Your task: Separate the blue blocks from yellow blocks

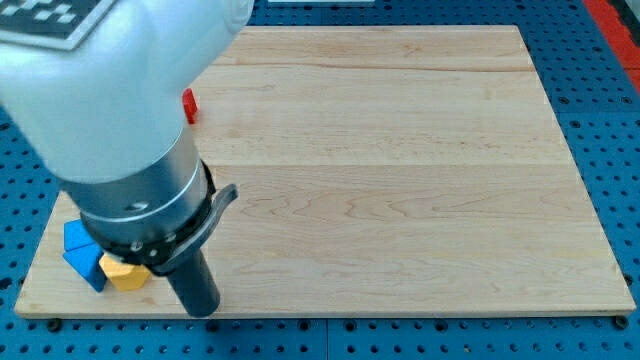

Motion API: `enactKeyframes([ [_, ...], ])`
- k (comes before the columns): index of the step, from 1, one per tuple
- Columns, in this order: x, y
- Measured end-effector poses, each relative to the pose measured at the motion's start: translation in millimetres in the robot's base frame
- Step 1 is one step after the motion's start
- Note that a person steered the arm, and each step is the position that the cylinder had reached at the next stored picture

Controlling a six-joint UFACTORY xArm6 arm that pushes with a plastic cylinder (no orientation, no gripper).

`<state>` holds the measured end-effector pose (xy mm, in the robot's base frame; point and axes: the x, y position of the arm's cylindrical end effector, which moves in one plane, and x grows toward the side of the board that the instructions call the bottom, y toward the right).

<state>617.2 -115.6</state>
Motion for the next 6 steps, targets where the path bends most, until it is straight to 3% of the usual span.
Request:
enactKeyframes([
  [3, 1.4, -90.9],
  [5, 1.4, -97.2],
  [6, -27.4, -97.4],
])
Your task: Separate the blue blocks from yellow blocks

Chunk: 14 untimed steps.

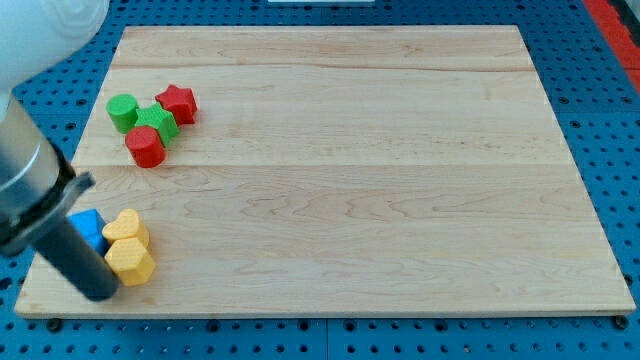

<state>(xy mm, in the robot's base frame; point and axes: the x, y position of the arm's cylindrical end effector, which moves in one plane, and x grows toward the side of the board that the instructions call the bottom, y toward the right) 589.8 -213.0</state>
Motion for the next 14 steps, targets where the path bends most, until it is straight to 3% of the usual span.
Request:
enactKeyframes([
  [1, -21.5, -5.5],
  [3, -4.3, -8.7],
  [5, -4.4, -47.7],
  [6, -33.8, -46.7],
  [9, -38.5, -46.5],
  [10, -78.9, -34.5],
  [12, -101.2, -27.3],
  [14, -57.7, -26.8],
])
